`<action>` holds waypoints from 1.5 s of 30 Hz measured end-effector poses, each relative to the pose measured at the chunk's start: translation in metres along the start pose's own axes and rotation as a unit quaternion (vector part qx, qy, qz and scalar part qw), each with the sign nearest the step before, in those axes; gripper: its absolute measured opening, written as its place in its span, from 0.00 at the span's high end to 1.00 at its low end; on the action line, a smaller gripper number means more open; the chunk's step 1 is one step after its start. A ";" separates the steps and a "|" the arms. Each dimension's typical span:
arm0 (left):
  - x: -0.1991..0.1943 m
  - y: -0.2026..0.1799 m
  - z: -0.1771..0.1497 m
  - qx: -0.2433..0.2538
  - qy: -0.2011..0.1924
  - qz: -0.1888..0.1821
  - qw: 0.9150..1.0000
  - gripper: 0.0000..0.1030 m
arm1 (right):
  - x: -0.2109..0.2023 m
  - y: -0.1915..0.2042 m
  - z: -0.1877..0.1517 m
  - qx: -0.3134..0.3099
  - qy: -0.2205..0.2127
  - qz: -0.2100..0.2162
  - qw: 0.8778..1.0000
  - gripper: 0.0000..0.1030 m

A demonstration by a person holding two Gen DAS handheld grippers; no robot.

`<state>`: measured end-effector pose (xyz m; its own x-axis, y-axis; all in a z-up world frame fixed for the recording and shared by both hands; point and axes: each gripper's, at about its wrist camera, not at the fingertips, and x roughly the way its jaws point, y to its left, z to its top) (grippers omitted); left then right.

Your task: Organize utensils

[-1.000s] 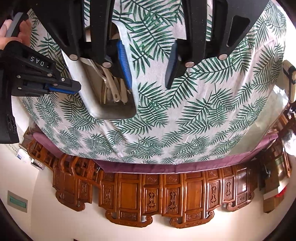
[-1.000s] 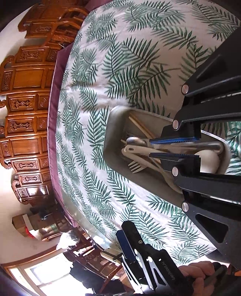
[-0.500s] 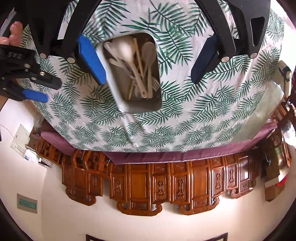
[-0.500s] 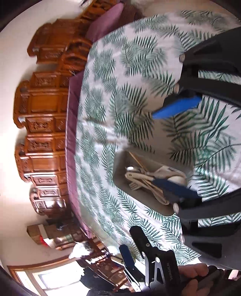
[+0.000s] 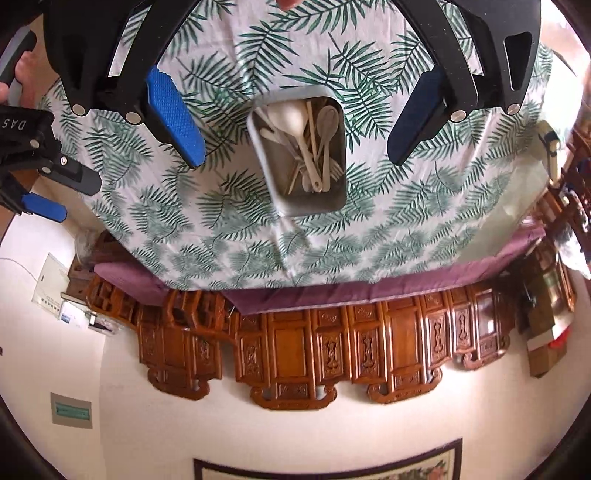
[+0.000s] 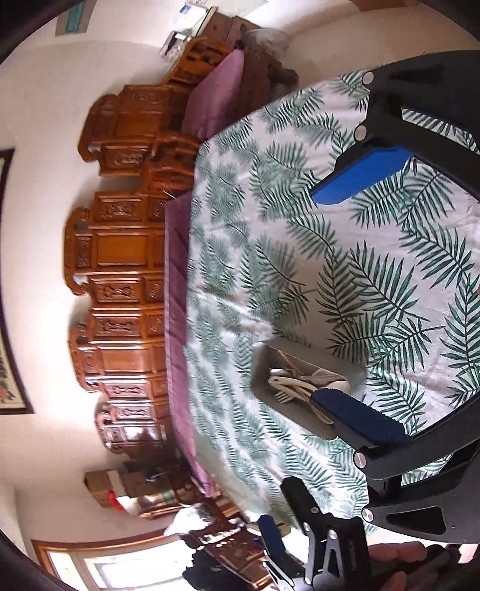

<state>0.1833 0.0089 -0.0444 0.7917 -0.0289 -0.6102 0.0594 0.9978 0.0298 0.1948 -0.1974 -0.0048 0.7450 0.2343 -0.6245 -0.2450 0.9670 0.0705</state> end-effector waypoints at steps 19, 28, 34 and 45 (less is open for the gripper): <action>-0.108 -0.018 -0.004 -0.021 -0.078 0.008 0.997 0.07 | -0.117 0.011 -0.010 -0.001 -0.111 -0.012 0.994 0.02; -0.115 -0.016 -0.009 -0.021 -0.087 0.014 0.996 0.07 | -0.123 0.015 -0.013 0.000 -0.117 -0.013 0.993 0.02; -0.114 -0.016 -0.011 -0.022 -0.087 0.013 0.996 0.07 | -0.125 0.016 -0.015 0.000 -0.119 -0.013 0.993 0.02; -0.115 -0.016 -0.012 -0.024 -0.088 0.012 0.996 0.07 | -0.125 0.016 -0.014 0.002 -0.118 -0.012 0.993 0.02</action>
<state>0.0836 -0.0031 0.0160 0.8870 -0.0117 -0.4617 0.0142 0.9999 0.0021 0.0896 -0.2121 0.0636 0.8752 0.2271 -0.4272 -0.2226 0.9730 0.0611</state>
